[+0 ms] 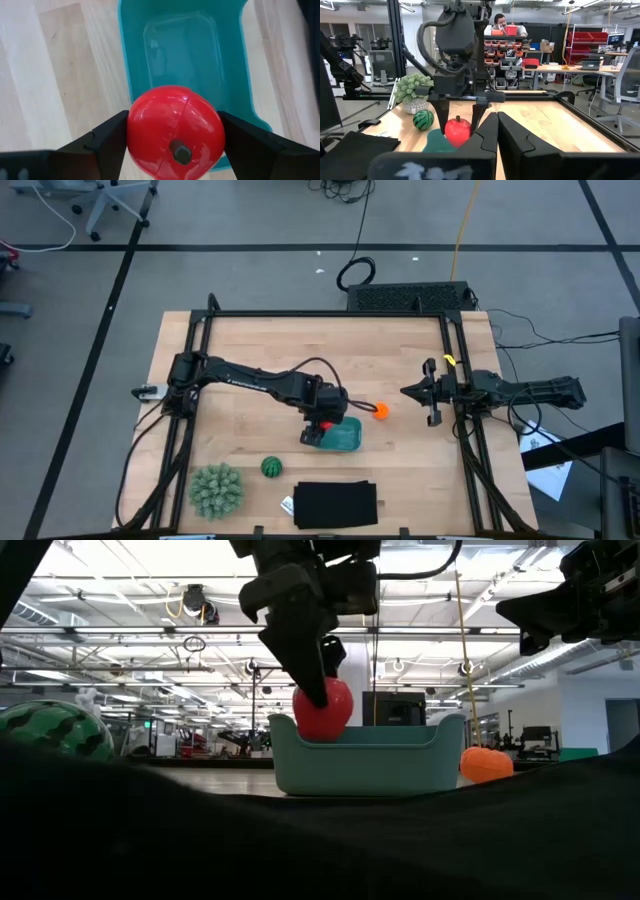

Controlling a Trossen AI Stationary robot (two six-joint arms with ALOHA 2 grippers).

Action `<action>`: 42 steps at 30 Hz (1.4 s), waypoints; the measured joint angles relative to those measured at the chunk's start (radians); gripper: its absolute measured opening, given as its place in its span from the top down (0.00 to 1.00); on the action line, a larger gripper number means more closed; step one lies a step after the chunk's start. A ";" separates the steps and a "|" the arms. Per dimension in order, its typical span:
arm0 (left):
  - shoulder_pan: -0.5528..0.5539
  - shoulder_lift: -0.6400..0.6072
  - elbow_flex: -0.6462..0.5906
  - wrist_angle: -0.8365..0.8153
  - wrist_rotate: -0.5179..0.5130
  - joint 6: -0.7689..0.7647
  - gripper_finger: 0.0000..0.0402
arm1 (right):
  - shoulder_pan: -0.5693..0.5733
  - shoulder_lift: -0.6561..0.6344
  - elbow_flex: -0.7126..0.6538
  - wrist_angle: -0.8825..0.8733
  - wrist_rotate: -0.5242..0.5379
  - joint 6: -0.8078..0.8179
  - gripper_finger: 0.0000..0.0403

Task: Pick and placing Produce into tupperware
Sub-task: Put the apple into the basket

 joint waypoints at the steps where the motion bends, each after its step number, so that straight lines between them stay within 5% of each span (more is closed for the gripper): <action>1: -0.004 0.000 0.000 -0.001 0.000 0.004 0.31 | 0.000 0.000 0.000 0.000 0.000 0.000 1.00; 18: -0.086 0.000 0.000 0.015 -0.090 0.351 0.31 | 0.000 0.000 0.000 0.000 0.000 0.000 1.00; 28: -0.046 0.000 0.001 0.107 0.048 0.457 0.31 | 0.000 0.000 0.000 0.000 0.000 0.004 1.00; 42: -0.033 0.008 0.002 0.084 0.050 0.629 0.31 | 0.000 0.000 0.000 0.000 0.000 0.004 1.00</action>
